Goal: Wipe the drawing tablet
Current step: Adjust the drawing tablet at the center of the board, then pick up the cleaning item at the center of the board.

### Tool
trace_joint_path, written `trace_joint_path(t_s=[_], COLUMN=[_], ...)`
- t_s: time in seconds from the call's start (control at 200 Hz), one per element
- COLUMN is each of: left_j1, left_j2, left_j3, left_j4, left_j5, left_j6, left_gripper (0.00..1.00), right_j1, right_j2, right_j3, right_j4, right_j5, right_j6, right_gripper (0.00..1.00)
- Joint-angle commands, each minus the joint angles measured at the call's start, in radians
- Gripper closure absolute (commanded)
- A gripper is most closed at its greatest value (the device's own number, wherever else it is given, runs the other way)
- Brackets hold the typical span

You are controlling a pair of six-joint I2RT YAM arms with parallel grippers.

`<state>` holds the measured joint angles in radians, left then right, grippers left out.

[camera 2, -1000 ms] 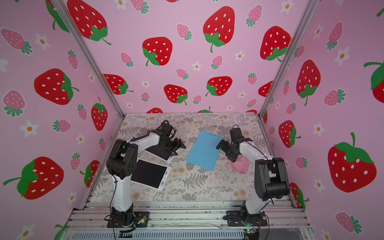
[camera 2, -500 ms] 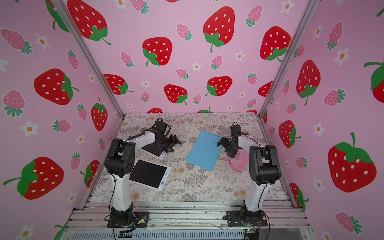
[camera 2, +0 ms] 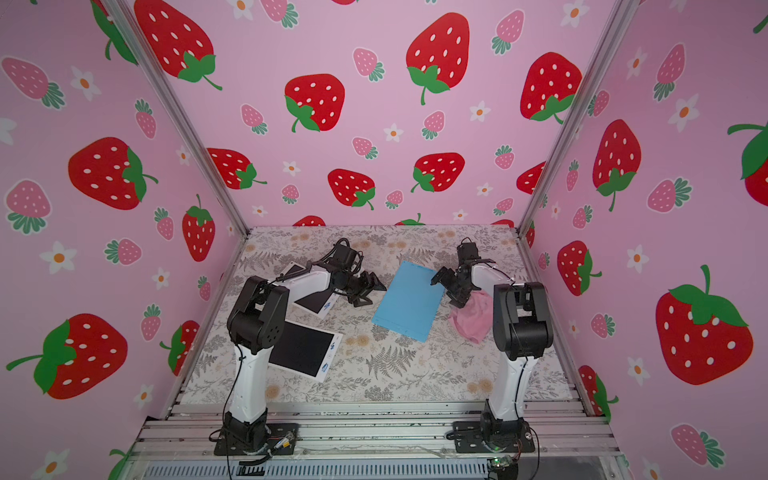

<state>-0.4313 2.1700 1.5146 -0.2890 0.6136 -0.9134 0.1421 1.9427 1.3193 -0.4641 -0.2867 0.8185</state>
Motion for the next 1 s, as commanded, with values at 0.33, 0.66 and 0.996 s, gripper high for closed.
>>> trace_joint_path(t_s=[0.33, 0.66, 0.996], left_j1=[-0.107, -0.247, -0.318], left_j2=[-0.002, 0.013, 0.078], left_j3=[-0.129, -0.111, -0.027], left_j4=[0.009, 0.044, 0.085], left_j5=[-0.028, -0.002, 0.048], left_j6=[-0.061, -0.111, -0.148], left_gripper=[0.24, 0.24, 0.24], right_j1=[0.006, 0.097, 0.166], right_j2=[0.189, 0.296, 0.265], right_j3=[0.193, 0.362, 0.371], right_j4=[-0.082, -0.153, -0.237], right_j5=[-0.045, -0.213, -0.242], right_j6=[-0.095, -0.24, -0.351], right_gripper=[0.07, 0.08, 0.09])
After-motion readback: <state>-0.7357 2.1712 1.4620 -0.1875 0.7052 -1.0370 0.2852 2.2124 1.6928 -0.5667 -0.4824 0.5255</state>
